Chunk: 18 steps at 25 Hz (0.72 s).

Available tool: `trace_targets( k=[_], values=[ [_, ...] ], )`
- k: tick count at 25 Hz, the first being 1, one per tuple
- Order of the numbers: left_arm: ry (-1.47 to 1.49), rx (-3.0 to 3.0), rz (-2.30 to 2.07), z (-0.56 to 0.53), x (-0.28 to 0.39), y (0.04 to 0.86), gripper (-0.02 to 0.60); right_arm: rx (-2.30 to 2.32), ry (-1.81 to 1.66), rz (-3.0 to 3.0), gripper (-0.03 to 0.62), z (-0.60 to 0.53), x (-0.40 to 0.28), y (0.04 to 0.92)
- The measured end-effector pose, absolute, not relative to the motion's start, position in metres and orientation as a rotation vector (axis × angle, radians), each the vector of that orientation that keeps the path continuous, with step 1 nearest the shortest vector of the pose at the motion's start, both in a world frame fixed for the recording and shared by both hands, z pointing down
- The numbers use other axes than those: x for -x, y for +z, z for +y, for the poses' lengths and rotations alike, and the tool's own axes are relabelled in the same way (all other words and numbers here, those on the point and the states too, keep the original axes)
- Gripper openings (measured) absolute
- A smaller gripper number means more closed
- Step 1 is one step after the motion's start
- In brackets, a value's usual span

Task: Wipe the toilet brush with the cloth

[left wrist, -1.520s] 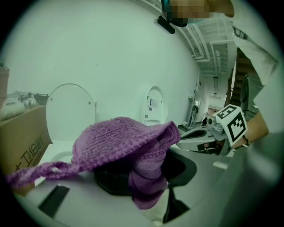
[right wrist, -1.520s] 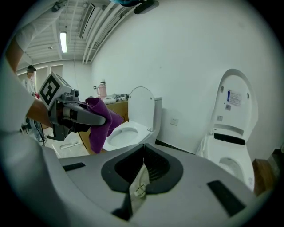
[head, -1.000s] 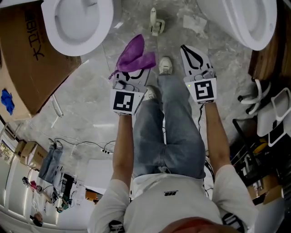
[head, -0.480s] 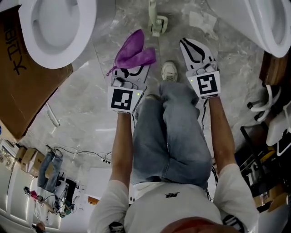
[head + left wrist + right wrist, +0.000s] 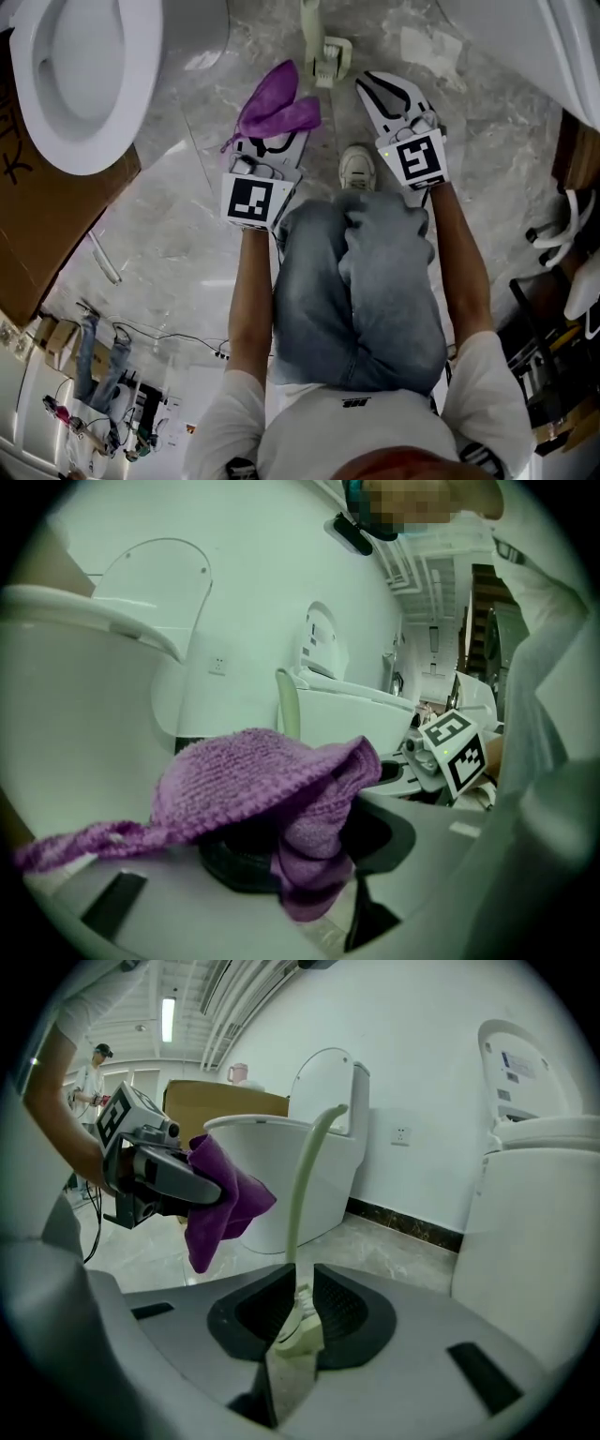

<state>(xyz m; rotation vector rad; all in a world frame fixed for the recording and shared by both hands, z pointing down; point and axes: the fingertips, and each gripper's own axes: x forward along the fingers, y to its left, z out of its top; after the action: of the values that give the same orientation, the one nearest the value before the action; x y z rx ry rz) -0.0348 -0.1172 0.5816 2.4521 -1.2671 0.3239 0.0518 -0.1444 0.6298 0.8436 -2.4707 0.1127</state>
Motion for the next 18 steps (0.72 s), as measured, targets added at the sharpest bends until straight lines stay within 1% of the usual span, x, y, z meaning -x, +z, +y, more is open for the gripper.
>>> trace_targets(
  k=[11,18],
  values=[
    [0.311,-2.528,-1.239,-0.134,0.024,0.639,0.189,-0.731,-0.010,-2.454,0.089,-0.156,-0.038,0.702],
    [0.322,-2.590,-1.183,-0.147,0.013,0.659,0.198,-0.641,-0.109,-2.453,0.118,-0.162,-0.019,0.724]
  ],
)
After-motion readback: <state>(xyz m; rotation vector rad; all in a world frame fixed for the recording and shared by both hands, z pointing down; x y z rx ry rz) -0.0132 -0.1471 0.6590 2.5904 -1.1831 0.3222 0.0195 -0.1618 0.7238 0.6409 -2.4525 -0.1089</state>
